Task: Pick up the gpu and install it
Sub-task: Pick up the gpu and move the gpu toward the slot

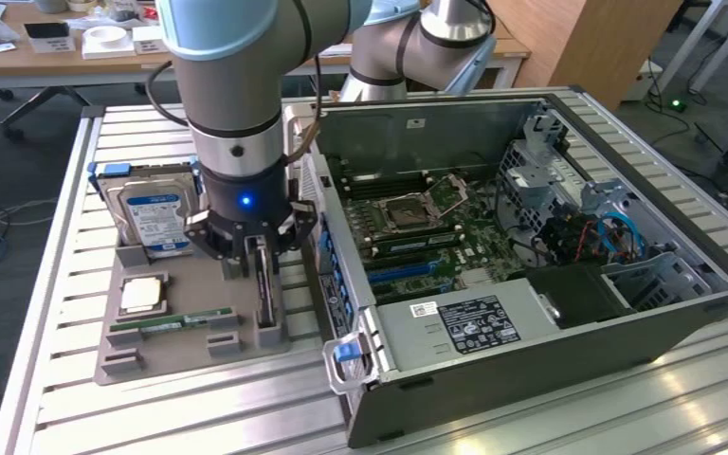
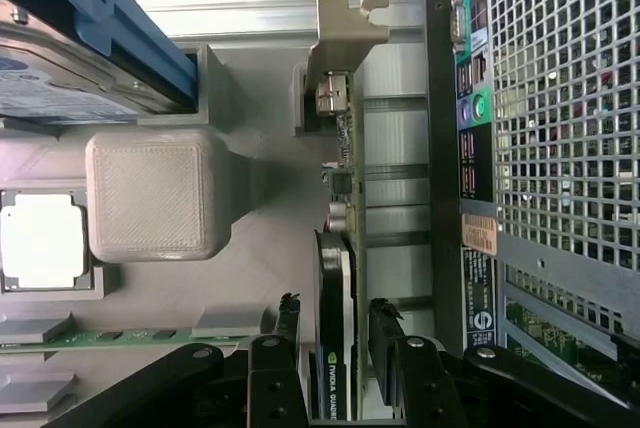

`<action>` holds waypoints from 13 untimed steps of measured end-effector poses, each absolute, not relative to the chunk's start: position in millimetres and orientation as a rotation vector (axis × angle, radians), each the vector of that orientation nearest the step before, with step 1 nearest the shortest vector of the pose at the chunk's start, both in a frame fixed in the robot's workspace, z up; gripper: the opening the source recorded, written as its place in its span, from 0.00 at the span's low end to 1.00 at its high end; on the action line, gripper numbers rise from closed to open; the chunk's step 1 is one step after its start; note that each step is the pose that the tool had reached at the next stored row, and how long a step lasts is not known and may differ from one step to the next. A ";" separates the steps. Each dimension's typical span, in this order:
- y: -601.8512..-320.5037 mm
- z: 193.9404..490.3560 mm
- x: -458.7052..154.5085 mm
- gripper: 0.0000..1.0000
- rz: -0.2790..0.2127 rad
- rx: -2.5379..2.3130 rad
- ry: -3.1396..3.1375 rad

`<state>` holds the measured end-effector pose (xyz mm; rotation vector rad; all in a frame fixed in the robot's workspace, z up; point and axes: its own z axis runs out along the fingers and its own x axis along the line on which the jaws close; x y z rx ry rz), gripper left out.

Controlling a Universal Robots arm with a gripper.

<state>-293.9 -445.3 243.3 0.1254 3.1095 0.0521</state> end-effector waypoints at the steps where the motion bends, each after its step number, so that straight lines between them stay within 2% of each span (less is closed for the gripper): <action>1: -445.3 242.1 -293.9 0.42 0.052 0.127 3.109; 13: -445.3 231.9 -293.9 0.42 0.052 0.145 3.108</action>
